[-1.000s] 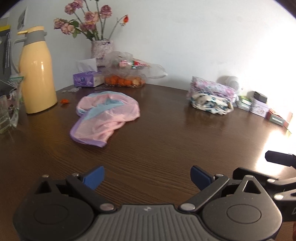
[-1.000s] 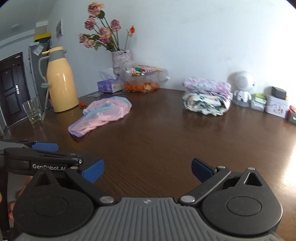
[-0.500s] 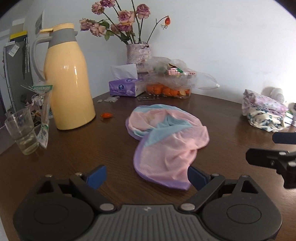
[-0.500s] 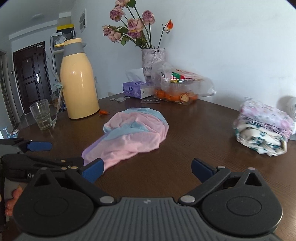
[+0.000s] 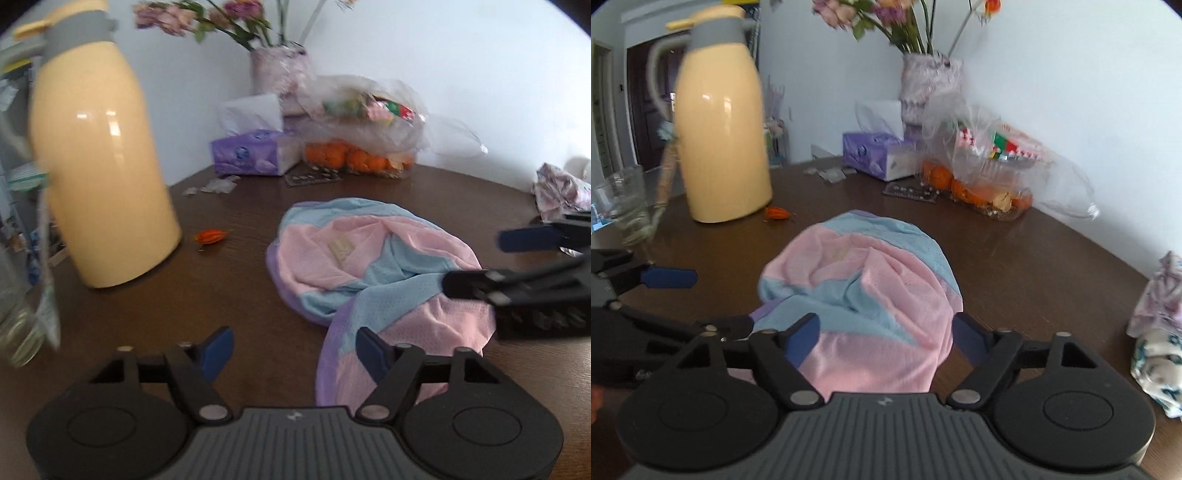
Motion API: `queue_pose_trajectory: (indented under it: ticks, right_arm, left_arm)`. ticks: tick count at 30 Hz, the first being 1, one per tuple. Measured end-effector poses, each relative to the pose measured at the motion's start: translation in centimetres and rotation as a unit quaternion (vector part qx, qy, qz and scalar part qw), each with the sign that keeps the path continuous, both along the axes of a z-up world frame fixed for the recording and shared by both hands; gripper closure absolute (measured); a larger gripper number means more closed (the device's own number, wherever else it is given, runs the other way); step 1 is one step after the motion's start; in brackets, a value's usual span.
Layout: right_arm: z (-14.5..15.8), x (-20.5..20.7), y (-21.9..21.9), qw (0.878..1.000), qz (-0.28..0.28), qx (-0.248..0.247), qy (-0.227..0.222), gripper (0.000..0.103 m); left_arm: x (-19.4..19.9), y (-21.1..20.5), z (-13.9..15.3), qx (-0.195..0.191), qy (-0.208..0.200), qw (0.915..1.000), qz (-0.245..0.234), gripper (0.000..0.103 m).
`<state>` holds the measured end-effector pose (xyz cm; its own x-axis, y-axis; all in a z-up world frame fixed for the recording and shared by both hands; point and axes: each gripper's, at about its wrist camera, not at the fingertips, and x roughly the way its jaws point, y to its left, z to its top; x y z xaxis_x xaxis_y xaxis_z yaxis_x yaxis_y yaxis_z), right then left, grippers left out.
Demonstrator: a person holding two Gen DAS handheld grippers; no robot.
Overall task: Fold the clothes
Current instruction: 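Move both grippers toward the crumpled pink-and-blue garment and close on its edges, then lift the garment with the right gripper while the left gripper grasps another edge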
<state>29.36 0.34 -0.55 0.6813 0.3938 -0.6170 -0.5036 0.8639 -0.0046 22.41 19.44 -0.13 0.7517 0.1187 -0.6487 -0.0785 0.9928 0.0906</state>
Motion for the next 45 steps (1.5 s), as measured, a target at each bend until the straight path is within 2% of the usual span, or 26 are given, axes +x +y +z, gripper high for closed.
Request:
queue_pose_trajectory:
  ticks: [4,8,9,10,12,14,16,17,18,19,21,26,30,35,38,41,42,43,44,45]
  right_arm:
    - [-0.5,3.1,1.2,1.000,0.000,0.005,0.021,0.048]
    - [-1.0,4.7,2.9,0.999,0.019,-0.015,0.032,0.049]
    - [-1.1,5.0,3.1,0.999,0.021,-0.015,0.036,0.054]
    - [-1.2,5.3,3.1,0.999,0.024,-0.009,0.046,0.069]
    - [-1.3,5.7,2.9,0.997,0.028,0.005,0.066,0.088]
    - [-1.1,5.5,2.6,0.998,0.024,0.011,0.066,0.094]
    - [-0.7,5.1,1.9,0.997,0.021,0.027,0.069,0.096]
    - [-0.4,4.8,1.5,0.997,0.019,0.036,0.071,0.096]
    - [0.1,4.4,1.0,0.996,0.017,0.044,0.069,0.096]
    - [0.7,3.9,0.5,0.996,0.016,0.051,0.067,0.096]
    - [2.0,2.6,-0.4,0.996,0.014,0.065,0.058,0.097]
    - [6.0,-3.3,-4.7,0.995,0.021,0.089,0.029,0.097]
    - [6.9,-10.4,-9.4,0.993,0.029,0.105,0.043,0.097]
    - [4.8,-19.8,-13.7,0.990,0.029,0.102,0.094,0.098]
    - [3.1,-24.4,-15.0,0.983,0.033,0.114,0.137,0.098]
    - [1.4,-27.1,-15.2,0.978,0.048,0.107,0.175,0.098]
    - [1.3,-27.4,-15.4,0.976,0.050,0.107,0.181,0.095]
    - [1.4,-27.6,-15.5,0.975,0.052,0.107,0.186,0.088]
    - [1.5,-27.8,-15.7,0.974,0.054,0.107,0.191,0.081]
    - [2.3,-27.5,-16.2,0.976,0.052,0.111,0.181,0.063]
  left_arm:
    - [1.8,-0.2,-0.6,-0.003,0.012,0.9998,-0.018,0.037]
    - [2.8,-0.5,-0.7,-0.011,0.013,0.9995,-0.027,0.037]
    - [2.9,-0.6,-0.7,-0.012,0.014,0.9994,-0.030,0.037]
    - [3.1,-0.7,-0.7,-0.013,0.015,0.9993,-0.033,0.038]
    - [3.3,-0.9,-0.8,-0.018,0.017,0.9989,-0.040,0.052]
    - [3.3,-1.0,-0.7,-0.033,0.021,0.9980,-0.051,0.066]
    - [3.2,-1.1,-0.5,-0.043,0.026,0.9977,-0.045,0.070]
    - [3.1,-1.2,-0.4,-0.046,0.027,0.9976,-0.044,0.078]
    - [3.0,-1.3,-0.3,-0.050,0.028,0.9973,-0.047,0.091]
    - [2.7,-1.3,-0.2,-0.054,0.030,0.9967,-0.052,0.096]
    - [1.9,-1.4,0.4,-0.055,0.026,0.9962,-0.063,0.098]
    - [-3.5,-1.3,3.8,-0.028,-0.025,0.9939,-0.104,0.098]
    - [-10.1,-0.9,5.1,-0.019,-0.041,0.9891,-0.140,0.098]
    - [-17.2,-1.5,4.0,-0.027,-0.012,0.9864,-0.162,0.098]
    - [-19.7,-2.2,2.8,-0.034,0.008,0.9867,-0.159,0.098]
    - [-21.2,-2.8,1.8,-0.042,0.023,0.9875,-0.150,0.098]
    - [-21.8,-2.9,1.6,-0.045,0.026,0.9876,-0.148,0.096]
    - [-22.3,-2.9,1.6,-0.050,0.026,0.9873,-0.149,0.095]
    - [-22.6,-2.9,1.8,-0.055,0.024,0.9869,-0.150,0.088]
    - [-22.9,-2.7,2.2,-0.059,0.019,0.9868,-0.150,0.071]
